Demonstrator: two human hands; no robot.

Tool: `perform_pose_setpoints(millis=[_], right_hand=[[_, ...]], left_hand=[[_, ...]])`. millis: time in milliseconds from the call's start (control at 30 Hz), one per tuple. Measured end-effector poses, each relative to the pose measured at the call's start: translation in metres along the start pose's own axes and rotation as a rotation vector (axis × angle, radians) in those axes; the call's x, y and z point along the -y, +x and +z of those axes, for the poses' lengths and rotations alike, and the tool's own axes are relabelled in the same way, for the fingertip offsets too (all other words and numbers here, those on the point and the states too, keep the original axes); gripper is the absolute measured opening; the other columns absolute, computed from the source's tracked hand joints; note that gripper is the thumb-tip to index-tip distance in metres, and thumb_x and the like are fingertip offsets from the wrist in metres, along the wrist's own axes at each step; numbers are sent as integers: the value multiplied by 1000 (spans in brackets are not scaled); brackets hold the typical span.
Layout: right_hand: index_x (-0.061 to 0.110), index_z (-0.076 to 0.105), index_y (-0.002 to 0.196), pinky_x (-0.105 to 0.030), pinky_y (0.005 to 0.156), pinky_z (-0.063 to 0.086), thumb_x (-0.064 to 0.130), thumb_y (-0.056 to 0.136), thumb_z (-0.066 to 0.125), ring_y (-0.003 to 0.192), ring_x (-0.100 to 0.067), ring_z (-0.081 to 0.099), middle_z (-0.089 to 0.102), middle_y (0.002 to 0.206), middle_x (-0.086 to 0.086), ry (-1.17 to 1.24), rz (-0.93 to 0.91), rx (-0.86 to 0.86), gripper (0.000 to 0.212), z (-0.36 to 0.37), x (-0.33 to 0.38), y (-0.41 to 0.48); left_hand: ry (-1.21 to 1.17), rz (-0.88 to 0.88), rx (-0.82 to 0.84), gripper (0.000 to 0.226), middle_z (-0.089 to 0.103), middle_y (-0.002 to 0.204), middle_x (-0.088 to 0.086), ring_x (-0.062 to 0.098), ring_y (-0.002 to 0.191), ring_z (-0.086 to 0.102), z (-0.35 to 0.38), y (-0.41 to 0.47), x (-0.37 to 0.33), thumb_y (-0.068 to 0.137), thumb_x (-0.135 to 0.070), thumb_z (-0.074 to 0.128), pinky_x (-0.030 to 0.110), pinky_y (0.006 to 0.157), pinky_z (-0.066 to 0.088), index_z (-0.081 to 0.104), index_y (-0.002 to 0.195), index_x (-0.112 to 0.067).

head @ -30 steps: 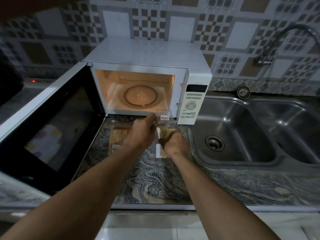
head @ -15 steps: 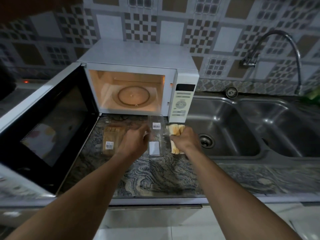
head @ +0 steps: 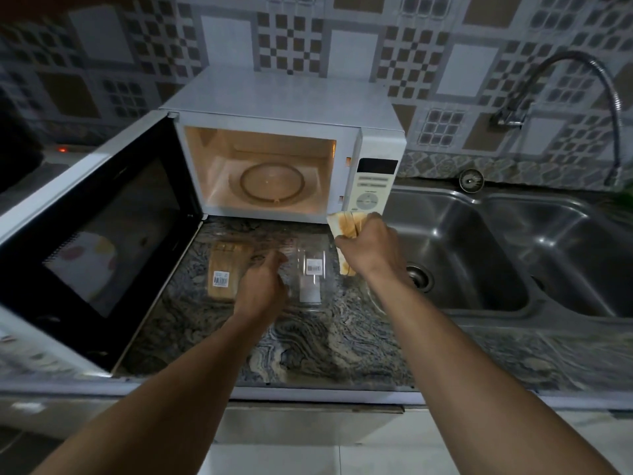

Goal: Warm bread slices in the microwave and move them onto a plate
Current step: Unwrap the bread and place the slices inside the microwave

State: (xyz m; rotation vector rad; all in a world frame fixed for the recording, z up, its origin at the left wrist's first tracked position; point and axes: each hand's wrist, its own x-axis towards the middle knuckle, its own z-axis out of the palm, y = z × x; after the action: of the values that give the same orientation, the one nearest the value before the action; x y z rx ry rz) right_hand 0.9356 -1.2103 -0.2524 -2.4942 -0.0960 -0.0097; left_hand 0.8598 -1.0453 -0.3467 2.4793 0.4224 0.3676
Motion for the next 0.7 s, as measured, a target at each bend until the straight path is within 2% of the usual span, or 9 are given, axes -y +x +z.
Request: perform_pose_setpoints(millis=[100, 200, 267, 367, 433, 500, 533, 600, 700], right_hand=[[17, 51, 97, -29, 55, 43, 40, 85, 73, 67, -17, 59, 56, 75, 6, 22, -57, 2, 34, -5, 15, 6], [19, 47, 95, -26, 48, 30, 41, 86, 72, 59, -6, 44, 49, 73, 9, 29, -93, 44, 34, -7, 29, 16], [20, 47, 95, -27, 49, 31, 42, 86, 71, 60, -8, 46, 49, 74, 9, 33, -115, 73, 34, -3, 40, 24], [20, 46, 94, -30, 62, 39, 47, 83, 71, 75, -21, 52, 50, 81, 5, 30, -115, 87, 38, 11, 56, 43], [21, 48, 82, -30, 66, 41, 45, 84, 72, 78, -23, 52, 50, 79, 4, 39, -114, 110, 34, 20, 64, 54], [25, 44, 67, -29, 67, 41, 39, 85, 72, 79, -23, 55, 50, 74, 5, 43, -108, 133, 37, 30, 71, 70], [25, 43, 66, -29, 66, 41, 38, 86, 72, 81, -24, 58, 50, 73, 5, 35, -102, 139, 37, 35, 75, 77], [23, 51, 77, -28, 67, 41, 34, 87, 72, 85, -23, 61, 54, 79, 6, 44, -94, 158, 27, 46, 77, 96], [22, 53, 94, -28, 69, 41, 33, 90, 71, 86, -21, 56, 52, 91, 1, 60, -106, 195, 22, 63, 82, 122]], left_hand=[[81, -31, 93, 46, 71, 101, 17, 29, 81, 64, 13, 13, 6, 93, -2, 47, 35, 67, 50, 49, 136, -18], [120, -24, 163, 34, 70, 106, 15, 29, 88, 66, 26, 27, 12, 97, -5, 44, 35, 70, 49, 53, 129, -15], [144, -6, 190, 34, 67, 115, 12, 29, 98, 65, 34, 38, 18, 93, -2, 46, 37, 77, 51, 56, 123, -14], [172, -15, 206, 44, 58, 132, 9, 30, 118, 58, 44, 57, 30, 87, 2, 49, 40, 98, 49, 58, 127, -13], [159, -31, 197, 44, 56, 139, 9, 27, 125, 54, 48, 65, 33, 90, 0, 48, 37, 106, 43, 59, 131, -13], [126, -72, 217, 47, 45, 149, 12, 29, 133, 47, 53, 74, 34, 96, -1, 44, 38, 112, 36, 49, 142, -11], [135, -85, 232, 52, 35, 156, 13, 31, 137, 42, 56, 78, 34, 97, 0, 41, 38, 116, 31, 39, 148, -10], [155, -71, 232, 61, 21, 162, 12, 30, 145, 31, 60, 84, 33, 97, 2, 39, 38, 120, 22, 25, 155, -12], [135, -47, 228, 60, 13, 164, 11, 28, 151, 10, 65, 94, 32, 100, -5, 37, 39, 124, 7, 15, 156, -12]])
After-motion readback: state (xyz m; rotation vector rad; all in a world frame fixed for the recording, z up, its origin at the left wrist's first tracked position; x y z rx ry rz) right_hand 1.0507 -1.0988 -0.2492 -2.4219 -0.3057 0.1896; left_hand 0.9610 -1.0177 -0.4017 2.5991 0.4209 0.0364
